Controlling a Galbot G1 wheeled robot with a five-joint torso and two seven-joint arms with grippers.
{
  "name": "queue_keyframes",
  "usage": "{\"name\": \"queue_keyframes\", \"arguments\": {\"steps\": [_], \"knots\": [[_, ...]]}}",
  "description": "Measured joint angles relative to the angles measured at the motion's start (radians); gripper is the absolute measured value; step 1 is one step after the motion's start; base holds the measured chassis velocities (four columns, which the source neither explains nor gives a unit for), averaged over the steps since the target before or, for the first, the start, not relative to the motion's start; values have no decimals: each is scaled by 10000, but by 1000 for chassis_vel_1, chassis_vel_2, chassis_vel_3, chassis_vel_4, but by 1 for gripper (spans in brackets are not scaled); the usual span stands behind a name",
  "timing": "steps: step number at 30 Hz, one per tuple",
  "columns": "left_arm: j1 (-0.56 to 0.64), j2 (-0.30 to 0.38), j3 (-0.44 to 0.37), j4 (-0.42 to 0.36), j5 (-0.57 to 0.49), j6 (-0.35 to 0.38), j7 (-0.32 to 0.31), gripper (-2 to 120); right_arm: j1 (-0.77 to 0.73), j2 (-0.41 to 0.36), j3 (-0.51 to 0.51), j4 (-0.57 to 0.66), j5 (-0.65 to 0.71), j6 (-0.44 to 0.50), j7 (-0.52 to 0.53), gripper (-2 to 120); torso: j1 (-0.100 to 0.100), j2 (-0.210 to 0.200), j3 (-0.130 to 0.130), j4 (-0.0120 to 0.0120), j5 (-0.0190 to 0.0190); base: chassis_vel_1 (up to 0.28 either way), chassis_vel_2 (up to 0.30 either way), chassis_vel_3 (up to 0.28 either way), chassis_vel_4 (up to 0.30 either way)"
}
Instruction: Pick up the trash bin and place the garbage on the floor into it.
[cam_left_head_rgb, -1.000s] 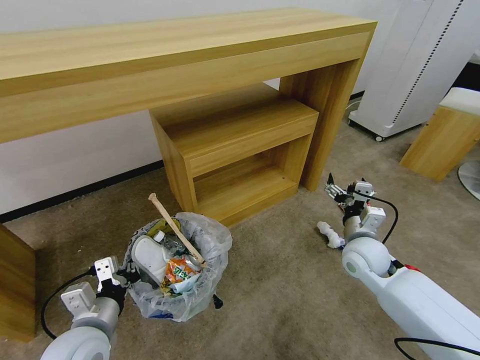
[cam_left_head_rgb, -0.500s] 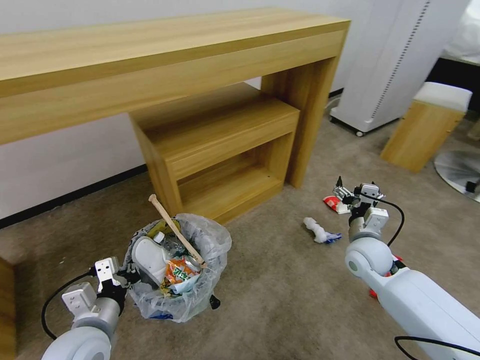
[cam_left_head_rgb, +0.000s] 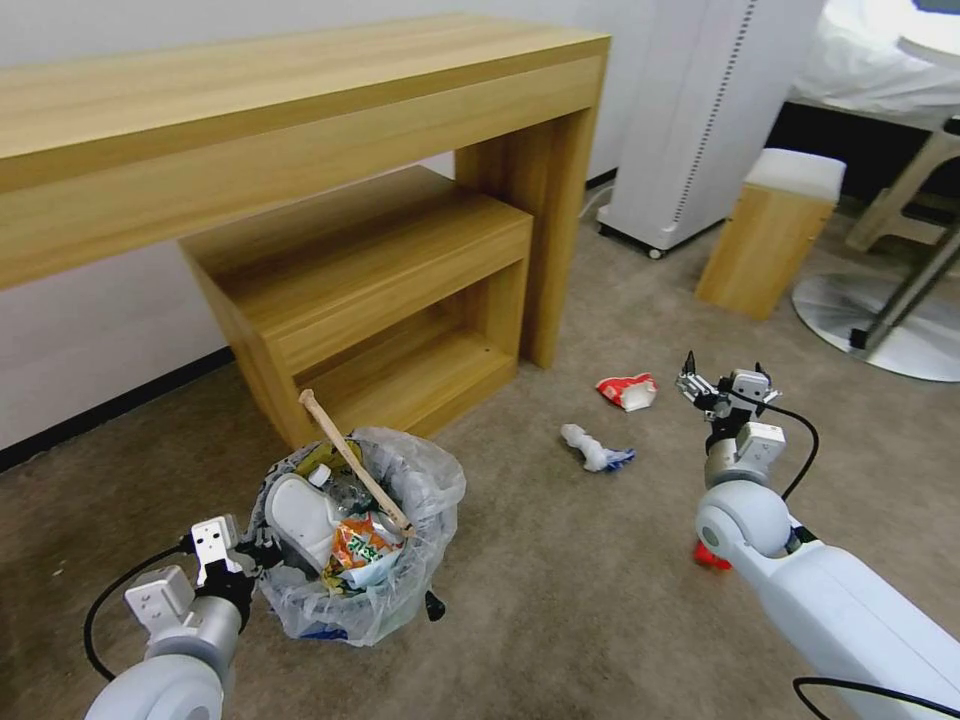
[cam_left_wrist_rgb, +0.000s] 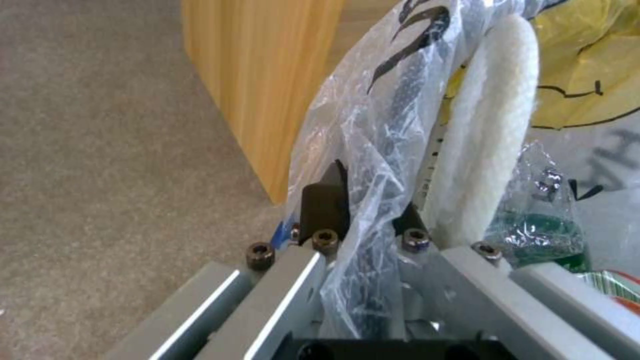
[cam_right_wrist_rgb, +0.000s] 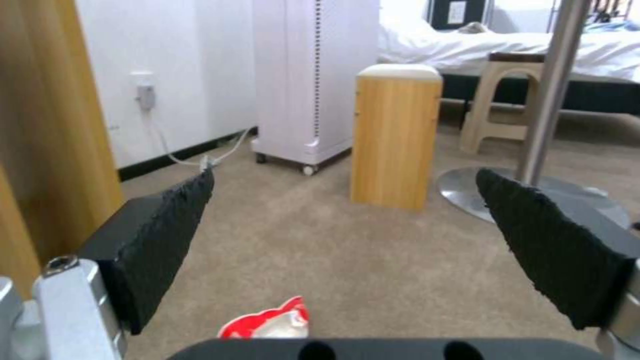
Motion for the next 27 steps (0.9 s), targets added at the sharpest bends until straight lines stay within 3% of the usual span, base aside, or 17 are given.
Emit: {"name": "queue_keyframes", "arguments": {"steps": [5,27], "knots": [[74,-10,-31,-39,33,-5,0,1,4,28,-25,4,-45,31,-22,100,0,1,0,10,0,0,0,0,0],[119,-14,-108,-136,21,-51,-28,1,47,113,-69,58,-118,203,-129,100,0,0,0,5,-1,0,0,0,0]]}}
